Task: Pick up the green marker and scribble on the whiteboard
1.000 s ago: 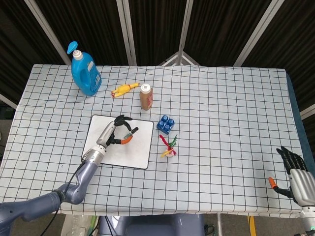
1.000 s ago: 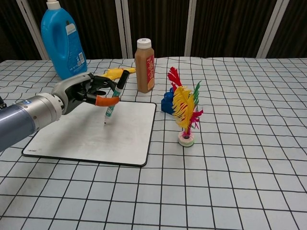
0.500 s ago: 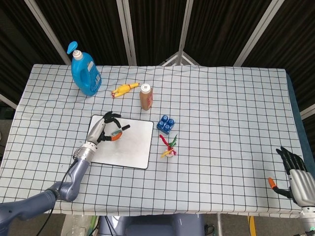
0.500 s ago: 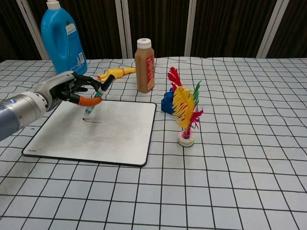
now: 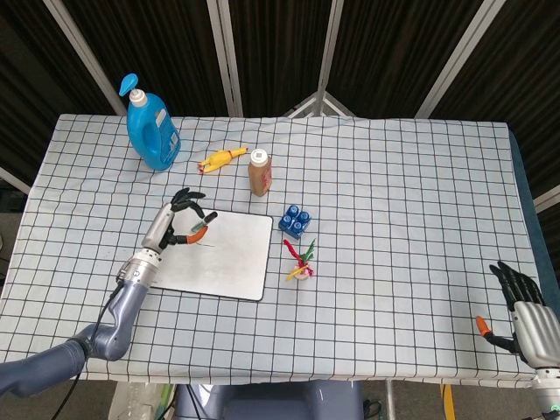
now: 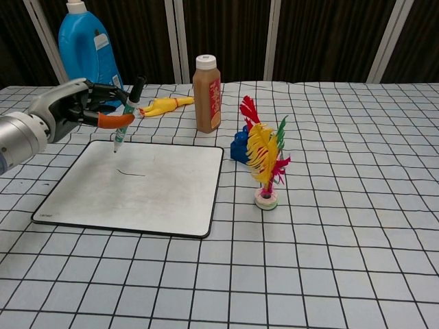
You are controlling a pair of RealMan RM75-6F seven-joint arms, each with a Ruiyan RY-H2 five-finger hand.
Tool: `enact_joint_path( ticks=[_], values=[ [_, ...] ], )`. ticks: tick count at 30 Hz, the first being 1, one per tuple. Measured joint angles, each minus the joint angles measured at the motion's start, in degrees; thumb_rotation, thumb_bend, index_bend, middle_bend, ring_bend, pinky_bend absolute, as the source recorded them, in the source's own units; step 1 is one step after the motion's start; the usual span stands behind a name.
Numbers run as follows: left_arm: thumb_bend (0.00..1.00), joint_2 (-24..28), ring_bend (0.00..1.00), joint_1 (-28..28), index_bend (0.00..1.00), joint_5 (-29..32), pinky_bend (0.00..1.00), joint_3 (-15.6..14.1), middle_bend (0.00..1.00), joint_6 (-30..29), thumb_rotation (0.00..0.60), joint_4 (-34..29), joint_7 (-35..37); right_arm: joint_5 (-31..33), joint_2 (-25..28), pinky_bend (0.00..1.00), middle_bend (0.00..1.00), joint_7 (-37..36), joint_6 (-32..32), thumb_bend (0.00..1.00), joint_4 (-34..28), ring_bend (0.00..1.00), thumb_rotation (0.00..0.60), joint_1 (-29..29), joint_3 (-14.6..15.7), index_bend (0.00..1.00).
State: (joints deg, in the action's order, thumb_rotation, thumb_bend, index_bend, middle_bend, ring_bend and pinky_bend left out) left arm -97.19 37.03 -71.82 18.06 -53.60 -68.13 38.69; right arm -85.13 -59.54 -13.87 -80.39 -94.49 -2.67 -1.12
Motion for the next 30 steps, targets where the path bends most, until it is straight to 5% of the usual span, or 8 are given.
enact_joint_path(
  ticks=[30],
  values=[
    [0.5, -6.76, 0.02, 1.22, 0.75, 5.65, 0.03, 0.2, 0.2, 1.59, 0.6, -0.78, -7.48, 0.04, 0.12, 0.0, 0.0, -0.51, 0.07, 0.35, 0.17, 0.0, 0.6, 0.01, -0.01, 0.0]
  ],
)
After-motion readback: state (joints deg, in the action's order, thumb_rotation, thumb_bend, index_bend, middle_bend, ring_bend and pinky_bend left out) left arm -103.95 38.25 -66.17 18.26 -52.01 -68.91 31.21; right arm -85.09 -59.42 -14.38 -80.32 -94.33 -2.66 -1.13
